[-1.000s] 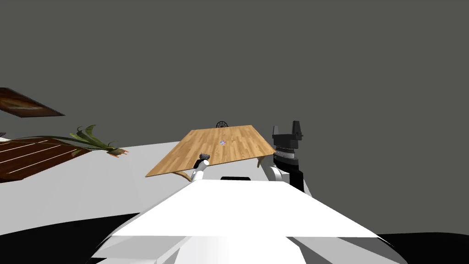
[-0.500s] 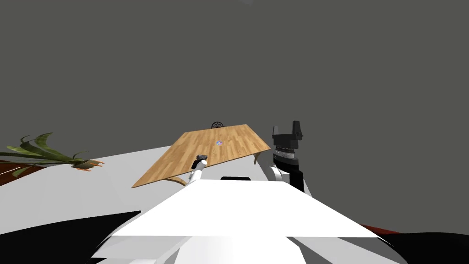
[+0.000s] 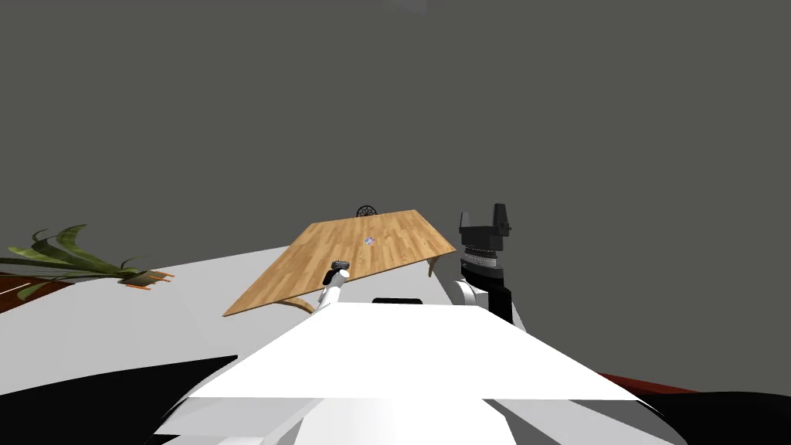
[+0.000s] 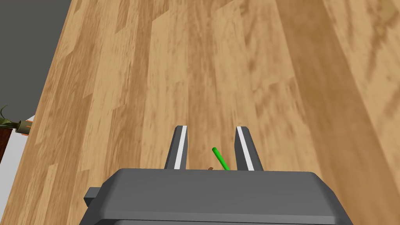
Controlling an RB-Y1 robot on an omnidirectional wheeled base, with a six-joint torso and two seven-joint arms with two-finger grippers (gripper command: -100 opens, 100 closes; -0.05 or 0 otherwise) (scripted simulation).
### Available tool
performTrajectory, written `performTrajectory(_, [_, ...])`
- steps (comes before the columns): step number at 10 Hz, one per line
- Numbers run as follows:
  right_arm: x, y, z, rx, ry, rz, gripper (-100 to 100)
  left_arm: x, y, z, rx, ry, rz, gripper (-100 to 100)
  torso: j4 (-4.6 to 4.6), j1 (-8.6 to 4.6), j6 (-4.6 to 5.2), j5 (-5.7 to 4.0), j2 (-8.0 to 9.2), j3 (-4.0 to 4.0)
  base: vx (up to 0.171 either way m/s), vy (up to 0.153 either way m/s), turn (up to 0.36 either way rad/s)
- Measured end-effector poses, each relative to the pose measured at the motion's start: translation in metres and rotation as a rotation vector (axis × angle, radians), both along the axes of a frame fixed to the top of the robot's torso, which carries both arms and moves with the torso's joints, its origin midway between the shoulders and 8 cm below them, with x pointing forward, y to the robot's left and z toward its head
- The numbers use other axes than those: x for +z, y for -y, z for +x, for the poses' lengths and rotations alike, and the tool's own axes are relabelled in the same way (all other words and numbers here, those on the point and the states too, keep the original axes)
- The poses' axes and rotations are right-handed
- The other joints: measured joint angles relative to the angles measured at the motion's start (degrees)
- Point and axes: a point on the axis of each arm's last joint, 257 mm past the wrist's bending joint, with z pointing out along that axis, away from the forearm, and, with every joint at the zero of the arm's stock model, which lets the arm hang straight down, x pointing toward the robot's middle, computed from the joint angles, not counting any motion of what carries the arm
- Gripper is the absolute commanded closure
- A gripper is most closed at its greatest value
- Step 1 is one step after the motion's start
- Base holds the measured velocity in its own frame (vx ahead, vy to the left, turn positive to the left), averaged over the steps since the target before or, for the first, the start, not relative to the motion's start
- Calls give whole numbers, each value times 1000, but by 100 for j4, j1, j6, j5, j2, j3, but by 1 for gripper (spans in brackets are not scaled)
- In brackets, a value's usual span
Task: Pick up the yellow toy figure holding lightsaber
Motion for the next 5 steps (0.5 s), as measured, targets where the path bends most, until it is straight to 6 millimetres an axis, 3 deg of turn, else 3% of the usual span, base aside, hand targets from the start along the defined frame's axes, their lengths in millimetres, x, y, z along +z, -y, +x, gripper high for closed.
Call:
performTrajectory(1, [0, 0, 0, 0, 0, 0, 0, 0, 0, 0, 0, 0, 0, 0, 0, 0, 0, 0, 0, 0, 0, 0, 0])
performTrajectory(2, [0, 0, 0, 0, 0, 0, 0, 0, 0, 0, 0, 0, 0, 100, 0, 0, 0, 0, 0, 0, 35, -6, 306])
performTrajectory(4, [0, 0, 0, 0, 0, 0, 0, 3, 15, 7, -42, -1, 2, 100, -4, -4, -9, -3, -17, -10, 69, -19, 304])
performTrajectory(5, [0, 0, 0, 0, 0, 0, 0, 3, 23, 9, -66, -4, 5, 100, -4, -6, -2, -1, -23, -13, 46, -12, 65])
